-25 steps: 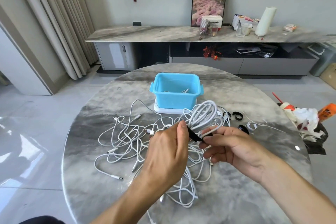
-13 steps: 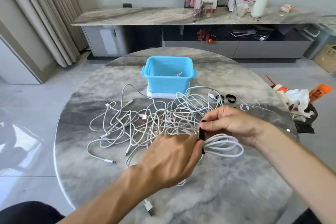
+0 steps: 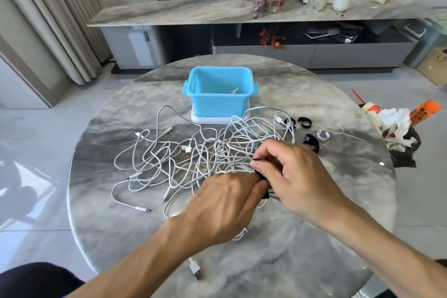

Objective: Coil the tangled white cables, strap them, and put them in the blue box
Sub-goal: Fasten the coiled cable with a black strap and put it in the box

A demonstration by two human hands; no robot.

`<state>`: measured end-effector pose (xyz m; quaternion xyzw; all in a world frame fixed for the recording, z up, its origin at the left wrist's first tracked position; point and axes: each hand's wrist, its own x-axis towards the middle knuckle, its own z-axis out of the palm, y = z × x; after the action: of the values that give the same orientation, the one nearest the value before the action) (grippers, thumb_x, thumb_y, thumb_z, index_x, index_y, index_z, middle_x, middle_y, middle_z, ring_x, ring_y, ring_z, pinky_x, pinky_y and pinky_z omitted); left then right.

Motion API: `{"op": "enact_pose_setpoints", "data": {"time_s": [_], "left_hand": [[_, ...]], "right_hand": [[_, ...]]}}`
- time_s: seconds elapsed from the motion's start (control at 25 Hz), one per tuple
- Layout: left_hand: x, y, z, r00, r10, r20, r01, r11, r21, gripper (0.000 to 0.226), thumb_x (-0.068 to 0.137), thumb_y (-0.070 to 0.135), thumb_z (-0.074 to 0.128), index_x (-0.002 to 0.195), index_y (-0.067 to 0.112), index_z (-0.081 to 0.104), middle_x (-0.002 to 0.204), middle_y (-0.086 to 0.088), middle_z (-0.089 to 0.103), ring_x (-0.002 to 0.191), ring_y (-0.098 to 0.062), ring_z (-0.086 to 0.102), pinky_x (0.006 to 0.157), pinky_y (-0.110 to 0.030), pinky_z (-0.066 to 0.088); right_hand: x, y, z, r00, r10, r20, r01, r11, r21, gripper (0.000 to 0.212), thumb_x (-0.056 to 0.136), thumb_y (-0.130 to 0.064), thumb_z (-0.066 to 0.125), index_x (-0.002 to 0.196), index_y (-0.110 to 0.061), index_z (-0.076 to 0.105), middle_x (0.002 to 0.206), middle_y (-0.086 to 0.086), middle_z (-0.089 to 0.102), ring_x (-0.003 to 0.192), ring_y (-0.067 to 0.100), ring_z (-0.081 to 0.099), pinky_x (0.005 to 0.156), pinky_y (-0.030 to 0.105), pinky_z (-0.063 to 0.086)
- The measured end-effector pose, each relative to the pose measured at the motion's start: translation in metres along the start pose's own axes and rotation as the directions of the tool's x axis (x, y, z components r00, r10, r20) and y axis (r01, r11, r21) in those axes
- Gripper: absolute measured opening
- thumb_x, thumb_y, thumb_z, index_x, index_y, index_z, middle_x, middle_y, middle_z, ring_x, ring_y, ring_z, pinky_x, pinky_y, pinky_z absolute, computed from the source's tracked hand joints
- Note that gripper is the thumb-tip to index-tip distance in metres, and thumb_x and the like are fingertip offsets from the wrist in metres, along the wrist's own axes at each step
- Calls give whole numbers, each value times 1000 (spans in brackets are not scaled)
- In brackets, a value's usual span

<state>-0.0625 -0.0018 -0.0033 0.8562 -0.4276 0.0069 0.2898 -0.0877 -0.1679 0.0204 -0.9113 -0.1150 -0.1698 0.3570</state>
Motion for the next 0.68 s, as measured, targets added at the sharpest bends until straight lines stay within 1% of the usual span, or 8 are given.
{"op": "enact_pose_setpoints", "data": {"time_s": [0.12,0.24,0.32,0.4,0.48,0.56,0.6,0.68], "left_hand": [[2,0,-5,997,-79,14,80,969,-235,36,102,35,41,68,23,39,53,7,36,52,-10,33,55,-24,27],[2,-5,-6,977,-181,117,215,845,-489,42,99,34,46,60,22,36,53,9,31,52,-10,26,52,-25,25],[0,-6,-5,971,-172,167,236,806,-542,41,99,34,45,62,19,37,56,10,31,55,-12,26,54,-29,26],[-1,-6,-6,965,-169,200,256,773,-580,38,99,31,45,66,14,40,58,9,31,56,-11,27,54,-29,26],[0,-6,-7,945,-219,242,326,675,-662,36,101,22,48,69,6,44,58,7,30,53,-9,25,50,-23,25],[3,-4,-9,895,-305,326,445,554,-704,35,98,25,54,77,-3,55,61,-1,33,53,-11,28,47,-21,22],[4,-3,-9,861,-350,370,506,499,-704,32,94,29,57,81,0,62,65,-5,35,55,-14,31,47,-21,22],[5,-2,-10,812,-411,416,572,411,-710,24,94,31,59,82,13,70,66,-6,39,57,-16,34,45,-19,23]], "right_hand": [[2,2,-5,997,-75,-10,75,994,84,10,87,-17,67,79,-13,63,72,-10,62,69,9,59,62,24,45],[3,3,-5,997,-76,-28,79,990,120,9,86,-20,68,80,-14,65,72,-12,64,68,9,60,61,29,47],[3,5,-3,998,-52,-29,55,989,140,9,86,-22,69,79,-16,65,71,-13,64,67,9,61,61,30,47],[3,7,-1,999,-39,-30,44,986,161,9,86,-22,69,79,-16,66,70,-13,64,67,10,61,60,31,48],[2,7,3,999,-43,-19,46,983,176,9,86,-22,69,80,-17,66,71,-12,65,67,11,62,60,33,49],[1,7,3,999,-35,-5,36,979,199,7,86,-21,69,80,-17,67,72,-11,66,67,12,63,60,35,50],[2,7,2,1000,-30,1,29,976,215,7,86,-20,69,80,-17,67,72,-11,67,67,13,64,60,34,50],[0,7,0,1000,-28,2,26,974,227,7,86,-18,71,80,-18,67,72,-12,66,66,11,63,60,29,49]]}}
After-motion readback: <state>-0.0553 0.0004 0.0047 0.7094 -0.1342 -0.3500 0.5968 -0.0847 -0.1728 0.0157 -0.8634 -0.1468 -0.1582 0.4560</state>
